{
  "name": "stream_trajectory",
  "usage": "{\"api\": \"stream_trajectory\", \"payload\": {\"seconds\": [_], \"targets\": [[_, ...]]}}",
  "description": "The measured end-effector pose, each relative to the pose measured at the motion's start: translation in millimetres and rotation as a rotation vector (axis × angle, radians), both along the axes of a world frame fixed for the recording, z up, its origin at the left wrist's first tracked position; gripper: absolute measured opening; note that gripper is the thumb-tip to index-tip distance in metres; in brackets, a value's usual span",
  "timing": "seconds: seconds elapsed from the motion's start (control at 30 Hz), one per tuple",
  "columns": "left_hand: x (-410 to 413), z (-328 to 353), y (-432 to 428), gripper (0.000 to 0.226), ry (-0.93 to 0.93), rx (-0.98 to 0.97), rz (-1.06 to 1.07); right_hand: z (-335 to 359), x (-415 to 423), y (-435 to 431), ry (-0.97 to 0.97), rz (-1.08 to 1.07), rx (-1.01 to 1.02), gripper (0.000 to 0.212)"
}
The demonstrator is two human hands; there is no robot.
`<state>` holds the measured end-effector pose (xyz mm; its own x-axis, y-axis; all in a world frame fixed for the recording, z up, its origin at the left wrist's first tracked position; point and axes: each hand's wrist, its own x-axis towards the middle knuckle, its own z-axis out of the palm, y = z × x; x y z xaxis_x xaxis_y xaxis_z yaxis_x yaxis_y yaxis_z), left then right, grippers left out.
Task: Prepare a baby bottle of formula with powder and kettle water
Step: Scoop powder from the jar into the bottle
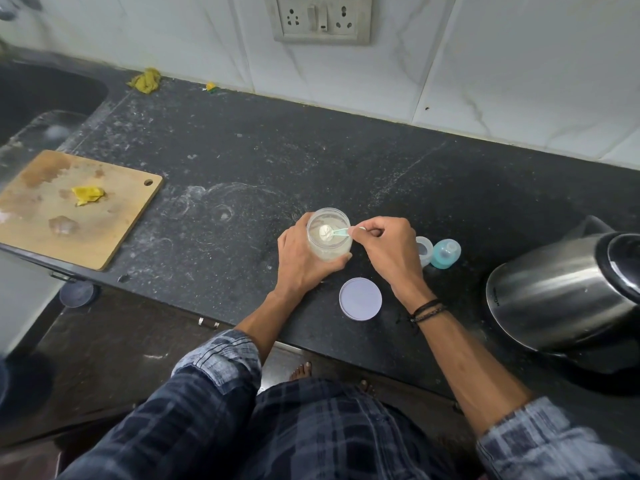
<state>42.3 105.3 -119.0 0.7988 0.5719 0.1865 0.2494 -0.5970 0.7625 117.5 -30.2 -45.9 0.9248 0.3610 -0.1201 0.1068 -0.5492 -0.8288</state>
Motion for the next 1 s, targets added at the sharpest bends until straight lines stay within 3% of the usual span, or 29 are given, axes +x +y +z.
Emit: {"api": "stream_trajectory", "payload": {"seconds": [1.0], "targets": [[0,1,0,0.073,0.013,-0.008,0.003,-11,-1,1,-0.007,-0.068,0.093,0.012]]}}
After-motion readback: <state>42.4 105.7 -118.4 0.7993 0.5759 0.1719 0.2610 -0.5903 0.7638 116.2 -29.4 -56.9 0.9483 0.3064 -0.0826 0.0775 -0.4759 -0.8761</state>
